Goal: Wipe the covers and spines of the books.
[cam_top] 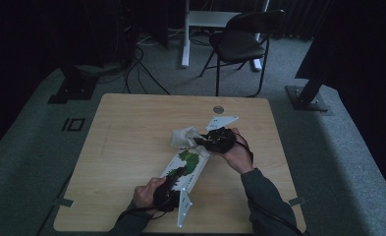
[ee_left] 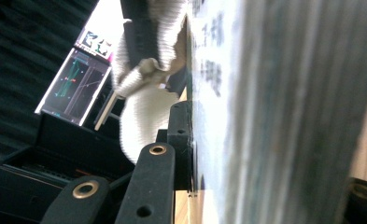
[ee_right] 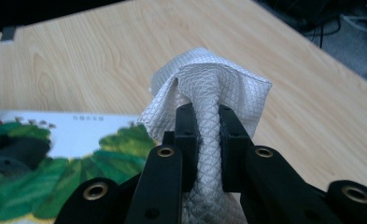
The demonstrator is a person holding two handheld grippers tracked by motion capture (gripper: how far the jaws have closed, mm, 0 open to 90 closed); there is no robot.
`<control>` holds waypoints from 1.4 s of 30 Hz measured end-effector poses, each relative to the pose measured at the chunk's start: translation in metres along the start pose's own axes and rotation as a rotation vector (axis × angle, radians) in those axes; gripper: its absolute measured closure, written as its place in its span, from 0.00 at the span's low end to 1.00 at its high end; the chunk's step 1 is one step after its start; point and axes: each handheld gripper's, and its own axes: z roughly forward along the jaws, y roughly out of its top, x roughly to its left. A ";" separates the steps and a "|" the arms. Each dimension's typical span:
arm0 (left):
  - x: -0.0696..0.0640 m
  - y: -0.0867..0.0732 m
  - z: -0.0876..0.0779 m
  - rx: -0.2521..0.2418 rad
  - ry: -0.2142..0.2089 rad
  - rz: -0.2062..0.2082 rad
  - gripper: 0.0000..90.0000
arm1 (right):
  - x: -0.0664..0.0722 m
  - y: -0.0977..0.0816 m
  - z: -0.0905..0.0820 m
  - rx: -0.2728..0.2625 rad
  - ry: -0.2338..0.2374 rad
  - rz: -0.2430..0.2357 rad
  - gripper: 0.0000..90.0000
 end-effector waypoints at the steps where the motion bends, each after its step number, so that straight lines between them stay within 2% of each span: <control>1: 0.000 0.000 0.000 0.001 0.000 -0.002 0.87 | 0.001 -0.001 0.001 0.012 0.001 -0.004 0.91; 9: 0.000 -0.001 0.000 0.003 0.001 0.008 0.87 | 0.010 -0.003 0.006 0.056 0.010 -0.034 0.91; 15: -0.001 -0.001 0.001 0.003 -0.006 0.007 0.87 | 0.015 -0.004 0.005 0.062 0.021 -0.047 0.91; 17: -0.001 -0.001 0.001 0.005 -0.008 0.010 0.87 | 0.023 -0.004 0.003 0.066 0.034 -0.072 0.91; 22: 0.000 -0.001 0.001 0.003 -0.012 -0.001 0.87 | 0.029 -0.004 0.000 0.059 0.047 -0.085 0.91; 23: 0.001 -0.002 0.001 0.003 -0.010 -0.003 0.87 | 0.036 -0.004 -0.005 0.042 0.076 -0.094 0.91; 28: 0.001 -0.002 0.001 0.007 -0.010 -0.004 0.87 | 0.047 -0.003 -0.011 0.037 0.090 -0.115 0.91; 40: 0.000 -0.003 0.003 0.012 -0.014 -0.010 0.87 | 0.071 -0.004 -0.022 0.015 0.165 -0.152 0.91; 42: 0.000 -0.003 0.003 0.013 -0.011 -0.009 0.87 | 0.080 -0.003 -0.026 0.011 0.190 -0.169 0.91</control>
